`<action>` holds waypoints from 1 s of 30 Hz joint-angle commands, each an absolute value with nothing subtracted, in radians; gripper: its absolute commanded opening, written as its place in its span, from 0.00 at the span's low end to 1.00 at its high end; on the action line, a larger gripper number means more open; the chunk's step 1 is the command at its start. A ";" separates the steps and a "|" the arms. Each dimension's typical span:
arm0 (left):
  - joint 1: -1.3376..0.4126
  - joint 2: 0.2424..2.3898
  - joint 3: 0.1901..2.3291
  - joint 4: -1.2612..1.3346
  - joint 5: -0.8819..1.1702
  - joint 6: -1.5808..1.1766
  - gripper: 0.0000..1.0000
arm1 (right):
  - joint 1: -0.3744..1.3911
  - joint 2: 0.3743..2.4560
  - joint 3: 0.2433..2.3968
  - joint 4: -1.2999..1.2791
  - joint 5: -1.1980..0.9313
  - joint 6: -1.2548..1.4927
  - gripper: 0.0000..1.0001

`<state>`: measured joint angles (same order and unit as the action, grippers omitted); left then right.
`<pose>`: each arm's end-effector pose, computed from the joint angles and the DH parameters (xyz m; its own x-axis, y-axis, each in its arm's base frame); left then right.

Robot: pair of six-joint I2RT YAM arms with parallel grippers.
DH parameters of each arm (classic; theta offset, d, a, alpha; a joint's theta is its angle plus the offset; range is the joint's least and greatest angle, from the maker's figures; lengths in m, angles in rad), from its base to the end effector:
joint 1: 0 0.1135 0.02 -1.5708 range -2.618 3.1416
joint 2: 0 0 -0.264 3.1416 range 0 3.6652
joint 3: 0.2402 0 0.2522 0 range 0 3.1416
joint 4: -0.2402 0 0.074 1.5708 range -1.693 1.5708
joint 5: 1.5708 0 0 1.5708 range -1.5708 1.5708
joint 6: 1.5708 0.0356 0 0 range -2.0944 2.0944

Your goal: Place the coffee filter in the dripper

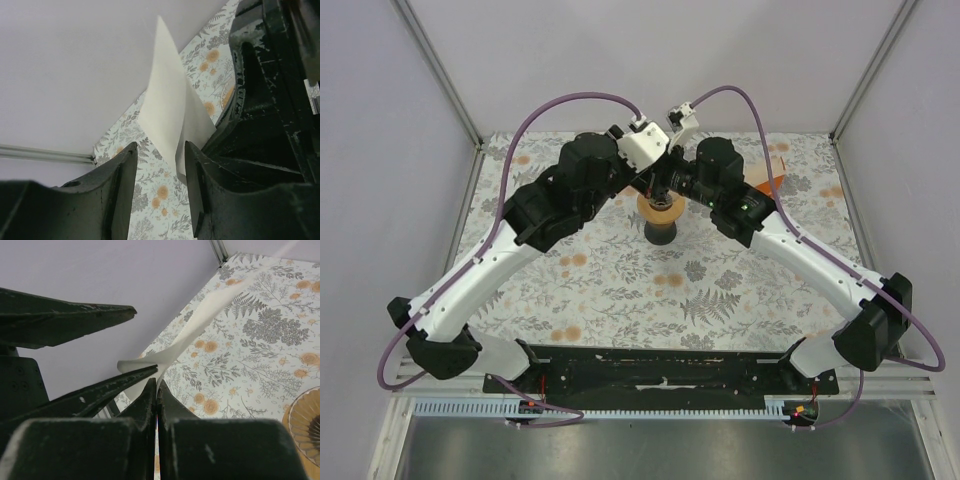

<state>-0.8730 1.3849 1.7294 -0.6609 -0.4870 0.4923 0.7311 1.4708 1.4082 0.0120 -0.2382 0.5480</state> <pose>0.1938 -0.2052 0.4793 0.0088 0.6396 -0.7687 0.4394 0.6880 0.5775 0.2552 0.2402 0.4152 -0.4616 0.2661 -0.8463 -0.6839 0.5008 0.5305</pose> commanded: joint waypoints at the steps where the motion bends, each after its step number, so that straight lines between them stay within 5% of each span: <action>1: -0.876 1.407 1.789 -0.722 -0.463 0.436 0.50 | 0.738 1.442 1.471 0.005 -0.210 0.492 0.00; 3: -0.874 1.413 1.790 -0.733 -0.466 0.433 0.44 | 0.735 1.439 1.471 0.005 -0.207 0.482 0.00; 6: -0.876 1.414 1.802 -0.724 -0.494 0.436 0.13 | 0.732 1.442 1.465 0.005 -0.206 0.480 0.00; 8: -0.876 1.410 1.809 -0.695 -0.529 0.455 0.02 | 0.715 1.437 1.444 0.009 -0.203 0.497 0.00; 16: -0.877 1.319 1.726 -0.568 -0.517 0.560 0.02 | 0.689 1.427 1.378 0.133 -0.182 0.543 0.01; 22: -0.882 1.302 1.703 -0.591 -0.445 0.555 0.02 | 0.689 1.451 1.405 0.228 -0.218 0.543 0.31; 30: -0.888 1.295 1.703 -0.592 -0.417 0.569 0.02 | 0.687 1.534 1.483 0.250 -0.155 0.569 0.38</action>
